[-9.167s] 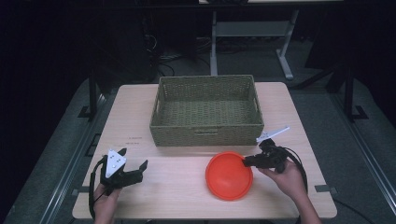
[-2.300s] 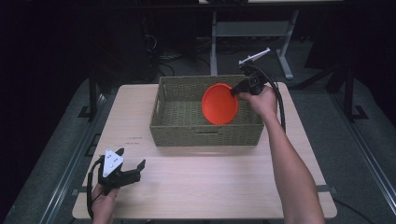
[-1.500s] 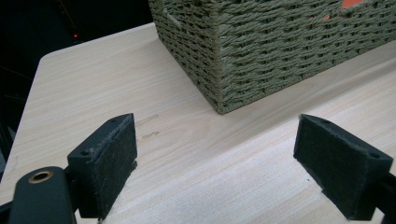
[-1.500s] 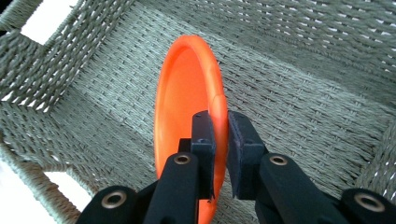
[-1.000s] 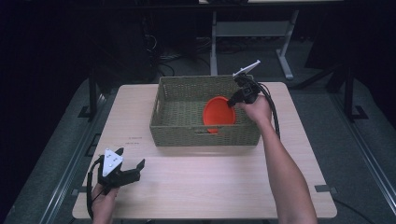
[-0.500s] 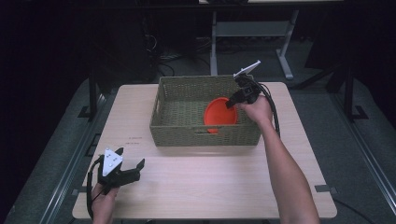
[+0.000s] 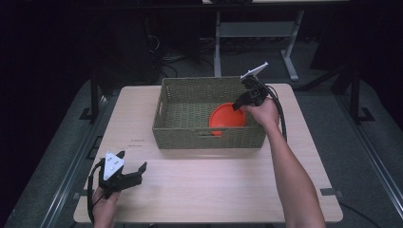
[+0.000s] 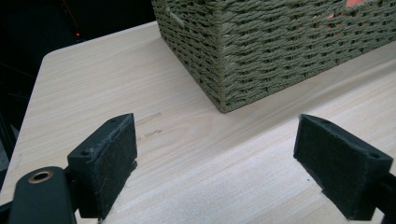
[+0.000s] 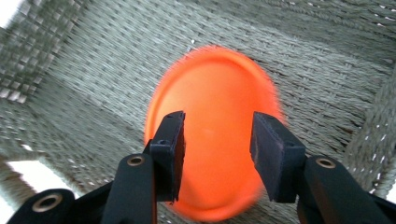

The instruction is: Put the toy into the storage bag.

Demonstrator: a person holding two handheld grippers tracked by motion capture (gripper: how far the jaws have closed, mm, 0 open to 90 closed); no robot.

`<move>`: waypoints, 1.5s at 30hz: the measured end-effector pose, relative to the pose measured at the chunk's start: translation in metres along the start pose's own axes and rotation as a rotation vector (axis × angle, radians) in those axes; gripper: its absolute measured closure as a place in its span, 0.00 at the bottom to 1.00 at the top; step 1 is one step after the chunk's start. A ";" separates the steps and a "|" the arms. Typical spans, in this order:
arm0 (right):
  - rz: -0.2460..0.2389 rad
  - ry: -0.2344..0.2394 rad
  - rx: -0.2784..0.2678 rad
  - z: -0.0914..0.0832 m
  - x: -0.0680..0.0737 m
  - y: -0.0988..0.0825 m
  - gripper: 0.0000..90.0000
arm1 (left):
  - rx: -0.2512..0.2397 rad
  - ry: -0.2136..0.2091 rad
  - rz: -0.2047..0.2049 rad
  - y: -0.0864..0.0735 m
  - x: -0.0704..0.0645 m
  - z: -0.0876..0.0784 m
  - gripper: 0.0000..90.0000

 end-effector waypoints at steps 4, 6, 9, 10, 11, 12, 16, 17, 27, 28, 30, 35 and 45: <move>-0.005 0.016 -0.005 -0.005 -0.001 -0.002 0.59 | 0.002 -0.004 0.010 0.000 -0.001 0.000 0.14; -0.002 0.026 -0.016 -0.007 -0.001 -0.003 0.57 | 0.002 -0.006 0.010 0.000 -0.001 0.001 0.14; 0.011 0.056 -0.027 -0.009 -0.003 -0.006 0.55 | 0.001 -0.004 0.007 0.001 -0.001 0.001 0.14; 0.014 0.069 -0.032 -0.009 -0.004 -0.007 0.54 | 0.001 -0.004 0.006 0.001 -0.001 0.001 0.14; 0.017 0.081 -0.032 -0.010 -0.005 -0.008 0.54 | 0.001 -0.004 0.005 0.000 -0.001 0.001 0.14; 0.014 0.089 -0.034 -0.010 -0.006 -0.009 0.53 | 0.002 -0.006 0.008 0.000 -0.002 0.000 0.14; 0.026 0.131 -0.040 -0.012 -0.007 -0.012 0.49 | 0.000 -0.001 -0.001 0.000 0.000 -0.001 0.14; 0.022 0.142 -0.043 -0.013 -0.007 -0.013 0.48 | -0.001 -0.001 -0.001 0.000 -0.001 -0.001 0.14; -0.017 0.206 -0.038 -0.024 -0.001 -0.019 0.40 | 0.000 -0.003 0.003 0.000 -0.001 -0.001 0.14; -0.026 0.209 -0.042 -0.026 -0.001 -0.020 0.39 | -0.002 -0.003 0.002 0.000 -0.001 0.000 0.14; -0.023 0.222 -0.052 -0.030 0.000 -0.022 0.37 | 0.003 -0.002 0.003 0.000 -0.001 0.000 0.14; -0.037 0.239 -0.065 -0.038 0.001 -0.027 0.33 | 0.000 -0.006 0.009 0.000 -0.002 0.000 0.14; -0.041 0.317 -0.103 -0.059 0.002 -0.038 0.32 | 0.001 -0.004 0.006 0.000 -0.001 0.000 0.14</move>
Point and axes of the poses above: each handheld gripper's, and its own axes: z roughly forward along the jaws, y roughly out of its top, x roughly to its left, the point moved 1 cm from there along z, roughly forward along the jaws, and after that the axes turned 2 degrees about y, right-handed, at the moved point
